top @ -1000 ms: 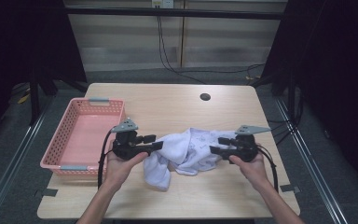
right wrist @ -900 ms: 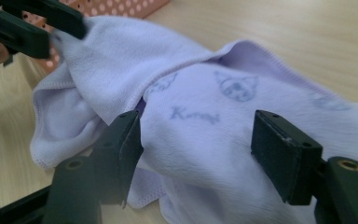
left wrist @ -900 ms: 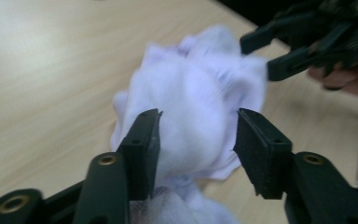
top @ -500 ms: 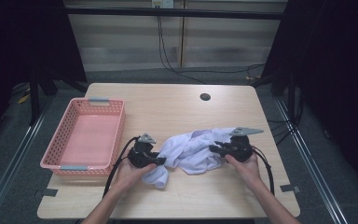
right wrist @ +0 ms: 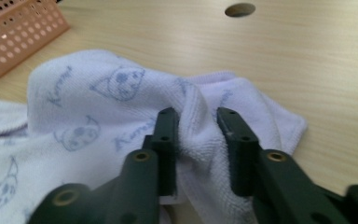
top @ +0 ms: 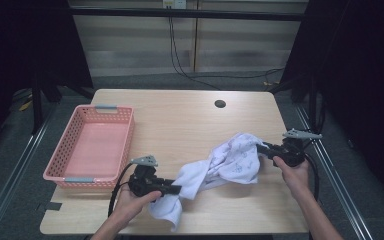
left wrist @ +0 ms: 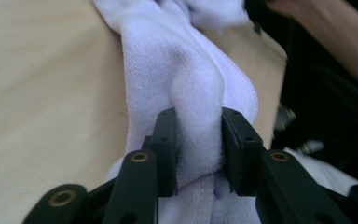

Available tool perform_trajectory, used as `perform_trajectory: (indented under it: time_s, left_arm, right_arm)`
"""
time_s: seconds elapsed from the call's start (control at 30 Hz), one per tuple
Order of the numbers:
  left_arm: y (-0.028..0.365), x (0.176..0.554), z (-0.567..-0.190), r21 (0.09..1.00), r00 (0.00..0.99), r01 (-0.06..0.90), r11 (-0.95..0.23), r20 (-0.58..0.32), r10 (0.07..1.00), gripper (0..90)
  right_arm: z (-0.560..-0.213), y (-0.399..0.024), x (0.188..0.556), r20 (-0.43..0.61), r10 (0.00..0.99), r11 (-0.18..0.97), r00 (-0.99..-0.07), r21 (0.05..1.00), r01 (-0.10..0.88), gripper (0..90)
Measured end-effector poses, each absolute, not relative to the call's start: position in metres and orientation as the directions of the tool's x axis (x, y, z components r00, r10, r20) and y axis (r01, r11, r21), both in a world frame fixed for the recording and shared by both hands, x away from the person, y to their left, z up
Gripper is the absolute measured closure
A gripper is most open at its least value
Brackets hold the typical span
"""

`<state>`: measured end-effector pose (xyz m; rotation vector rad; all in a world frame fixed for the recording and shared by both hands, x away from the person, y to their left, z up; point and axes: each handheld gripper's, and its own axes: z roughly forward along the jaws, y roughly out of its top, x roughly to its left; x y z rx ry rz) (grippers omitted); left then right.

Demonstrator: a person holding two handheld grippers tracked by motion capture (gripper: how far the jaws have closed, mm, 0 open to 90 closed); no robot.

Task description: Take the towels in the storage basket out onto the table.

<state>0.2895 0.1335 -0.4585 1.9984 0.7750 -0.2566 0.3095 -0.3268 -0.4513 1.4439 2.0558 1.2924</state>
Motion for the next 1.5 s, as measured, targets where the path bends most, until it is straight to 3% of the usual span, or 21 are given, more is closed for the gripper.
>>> perform_trajectory:
  time_s: [0.2,0.3,0.43,0.63,0.8,0.9,0.93,1.0,1.07,1.13,1.27,1.5]
  left_arm:
    - [0.145,0.300,-0.458,0.721,0.752,0.621,-0.309,-0.437,0.493,50.5]
    - [0.143,0.298,-0.453,0.753,0.784,0.588,-0.297,-0.439,0.440,44.6]
    - [0.118,0.290,-0.451,0.765,0.845,0.515,-0.387,-0.378,0.378,45.6]
    - [0.092,0.302,-0.474,0.707,0.853,0.497,-0.504,-0.290,0.434,36.0]
    - [0.085,0.312,-0.494,0.663,0.840,0.527,-0.532,-0.310,0.446,30.4]
    - [0.082,0.307,-0.495,0.665,0.852,0.500,-0.554,-0.263,0.453,37.2]
    - [0.082,0.306,-0.495,0.663,0.854,0.499,-0.558,-0.265,0.449,44.9]
    - [0.083,0.302,-0.496,0.657,0.852,0.511,-0.554,-0.298,0.431,63.5]
    - [0.083,0.299,-0.494,0.647,0.852,0.516,-0.561,-0.319,0.416,69.2]
    - [0.082,0.295,-0.491,0.653,0.856,0.514,-0.556,-0.353,0.377,71.6]
    - [0.087,0.289,-0.473,0.696,0.845,0.534,-0.480,-0.432,0.315,72.4]
    - [0.101,0.276,-0.447,0.752,0.857,0.515,-0.411,-0.439,0.271,72.5]
  right_arm:
    - [-0.454,-0.334,0.301,0.197,0.884,0.109,-0.423,0.794,0.598,51.5]
    - [-0.448,-0.331,0.297,0.181,0.887,0.132,-0.425,0.782,0.609,37.3]
    - [-0.438,-0.319,0.286,0.181,0.863,0.144,-0.472,0.808,0.572,33.0]
    - [-0.439,-0.291,0.281,0.189,0.817,0.183,-0.546,0.811,0.555,28.8]
    - [-0.465,-0.275,0.293,0.205,0.807,0.207,-0.553,0.781,0.590,26.0]
    - [-0.479,-0.266,0.301,0.173,0.816,0.251,-0.552,0.754,0.607,26.5]
    - [-0.483,-0.264,0.303,0.171,0.815,0.261,-0.554,0.745,0.613,27.1]
    - [-0.489,-0.258,0.305,0.127,0.821,0.303,-0.556,0.729,0.614,37.6]
    - [-0.487,-0.257,0.305,0.107,0.829,0.314,-0.549,0.723,0.616,54.4]
    - [-0.481,-0.262,0.305,0.139,0.830,0.278,-0.541,0.737,0.616,60.6]
    - [-0.469,-0.281,0.310,0.194,0.834,0.199,-0.516,0.766,0.611,61.7]
    - [-0.426,-0.301,0.337,0.219,0.845,0.099,-0.487,0.831,0.547,62.0]
